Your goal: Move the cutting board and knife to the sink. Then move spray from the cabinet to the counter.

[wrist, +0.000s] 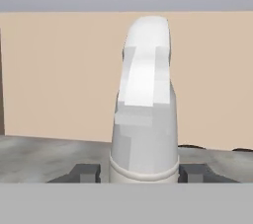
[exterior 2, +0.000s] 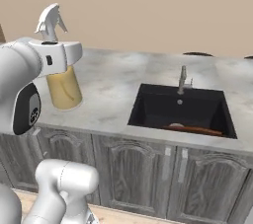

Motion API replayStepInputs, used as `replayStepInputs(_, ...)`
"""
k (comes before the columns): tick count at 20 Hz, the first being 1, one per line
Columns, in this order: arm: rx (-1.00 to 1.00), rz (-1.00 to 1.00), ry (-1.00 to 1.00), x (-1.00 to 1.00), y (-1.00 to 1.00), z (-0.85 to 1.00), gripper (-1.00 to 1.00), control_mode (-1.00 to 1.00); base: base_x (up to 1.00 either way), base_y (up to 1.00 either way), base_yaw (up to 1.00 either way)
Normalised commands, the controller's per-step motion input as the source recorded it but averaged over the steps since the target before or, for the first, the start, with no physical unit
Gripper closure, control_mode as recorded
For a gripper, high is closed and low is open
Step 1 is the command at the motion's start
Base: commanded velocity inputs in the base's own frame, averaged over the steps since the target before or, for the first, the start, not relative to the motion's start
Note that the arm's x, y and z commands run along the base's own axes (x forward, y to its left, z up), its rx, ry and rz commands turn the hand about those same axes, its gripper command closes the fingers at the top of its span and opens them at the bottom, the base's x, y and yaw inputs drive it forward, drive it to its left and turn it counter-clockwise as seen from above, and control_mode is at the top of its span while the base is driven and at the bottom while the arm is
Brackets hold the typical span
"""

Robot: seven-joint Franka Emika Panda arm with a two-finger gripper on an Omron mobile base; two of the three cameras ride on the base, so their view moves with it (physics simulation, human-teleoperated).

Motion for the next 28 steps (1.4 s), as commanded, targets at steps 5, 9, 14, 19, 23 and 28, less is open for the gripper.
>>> replayStepInputs(5, 0.0, 0.0, 0.0, 0.0, 0.0, 0.0, 1.0, 1.0, 0.19, 1.0, -0.05)
replayStepInputs(9, 0.0, 0.0, 0.0, 0.0, 0.0, 0.0, 1.0, 1.0, 0.4, 1.0, -0.11)
replayStepInputs(14, 0.0, 0.0, 0.0, 0.0, 0.0, 0.0, 1.0, 1.0, 0.67, 0.87, -0.16)
replayStepInputs(19, 0.0, 0.0, 0.0, 0.0, 0.0, 0.0, 1.0, 1.0, 0.72, 0.49, -0.08)
replayStepInputs(23, 0.0, 0.02, 0.01, 0.07, -0.03, -0.04, 1.0, -1.0, 0.29, 0.03, 0.01)
replayStepInputs(28, 0.0, 0.23, 0.04, 0.3, -0.28, -0.23, 1.0, -1.0, 0.0, 0.0, 0.0)
